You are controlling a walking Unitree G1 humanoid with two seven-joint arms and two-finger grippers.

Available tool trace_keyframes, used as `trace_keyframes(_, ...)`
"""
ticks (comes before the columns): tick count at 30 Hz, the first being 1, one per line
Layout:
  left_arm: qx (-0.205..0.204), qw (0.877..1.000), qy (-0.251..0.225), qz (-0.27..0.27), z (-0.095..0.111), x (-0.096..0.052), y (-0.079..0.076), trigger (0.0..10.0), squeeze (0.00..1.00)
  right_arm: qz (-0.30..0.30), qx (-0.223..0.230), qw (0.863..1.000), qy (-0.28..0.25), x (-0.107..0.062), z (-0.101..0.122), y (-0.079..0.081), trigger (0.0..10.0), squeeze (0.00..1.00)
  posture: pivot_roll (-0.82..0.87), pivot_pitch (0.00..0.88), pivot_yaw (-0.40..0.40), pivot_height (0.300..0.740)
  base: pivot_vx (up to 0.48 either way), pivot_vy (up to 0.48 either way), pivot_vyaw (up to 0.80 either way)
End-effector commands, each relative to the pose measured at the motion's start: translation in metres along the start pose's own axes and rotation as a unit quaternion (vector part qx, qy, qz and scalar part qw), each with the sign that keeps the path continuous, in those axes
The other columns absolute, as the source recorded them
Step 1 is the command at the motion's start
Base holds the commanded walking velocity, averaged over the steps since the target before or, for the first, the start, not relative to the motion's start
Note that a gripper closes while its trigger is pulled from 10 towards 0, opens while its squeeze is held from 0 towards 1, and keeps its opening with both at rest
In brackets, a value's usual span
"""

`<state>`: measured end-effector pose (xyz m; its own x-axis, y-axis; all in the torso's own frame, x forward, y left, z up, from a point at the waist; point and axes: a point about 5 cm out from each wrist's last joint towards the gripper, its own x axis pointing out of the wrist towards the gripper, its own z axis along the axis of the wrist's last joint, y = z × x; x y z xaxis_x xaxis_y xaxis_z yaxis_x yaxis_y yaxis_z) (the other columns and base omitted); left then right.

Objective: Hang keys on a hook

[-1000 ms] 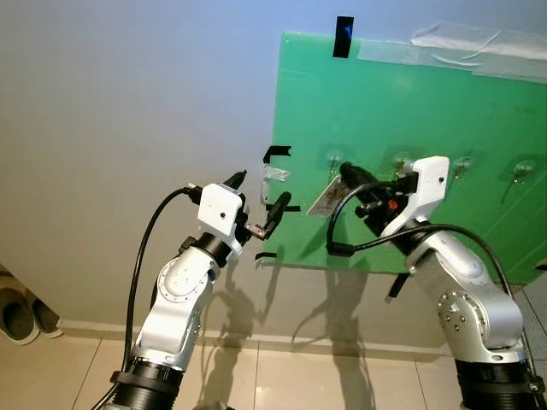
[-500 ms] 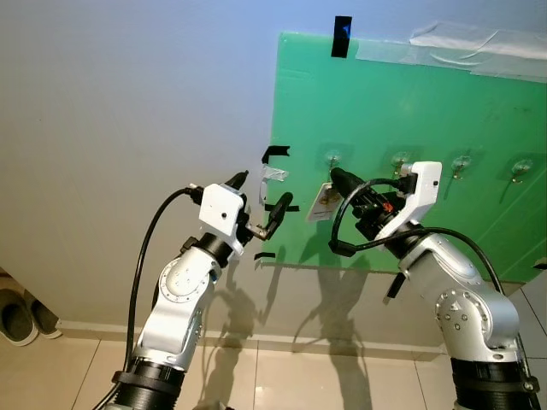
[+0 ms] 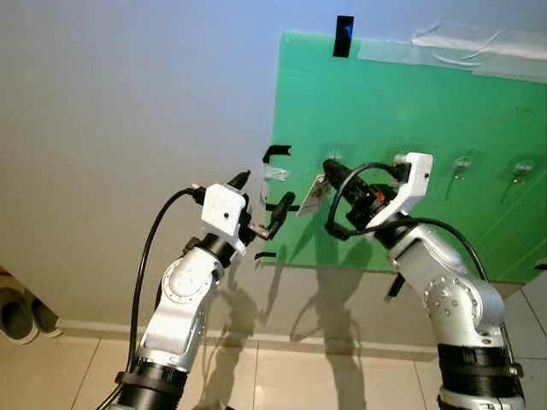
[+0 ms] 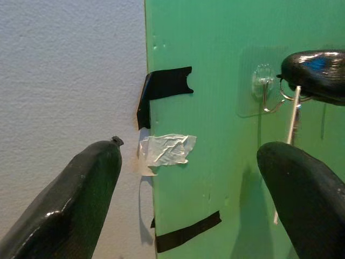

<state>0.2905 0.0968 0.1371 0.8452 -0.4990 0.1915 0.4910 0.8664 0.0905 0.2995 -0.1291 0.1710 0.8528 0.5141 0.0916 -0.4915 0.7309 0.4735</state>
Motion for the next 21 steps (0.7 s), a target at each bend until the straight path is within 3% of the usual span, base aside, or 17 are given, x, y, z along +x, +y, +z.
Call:
trace_keyframes(1,-0.005,1.000,0.008,0.001,-0.004,-0.001,-0.002,10.0,0.00,-0.012,0.012,1.000,-0.002,0.000,0.003,-0.005,10.0,0.00,-0.06,0.000,-0.039,0.740,0.000,0.000,0.00)
trace_keyframes(15,-0.009,1.000,0.010,-0.002,-0.005,-0.001,-0.004,10.0,0.00,-0.058,0.069,0.996,-0.024,-0.010,0.005,-0.020,10.0,0.00,-0.07,0.000,-0.029,0.740,0.000,0.000,0.00)
trace_keyframes(21,-0.012,1.000,0.012,-0.006,-0.005,0.000,-0.005,10.0,0.00,-0.060,0.129,0.989,-0.038,-0.011,0.007,-0.022,10.0,0.00,-0.08,0.000,-0.028,0.740,0.000,0.000,0.00)
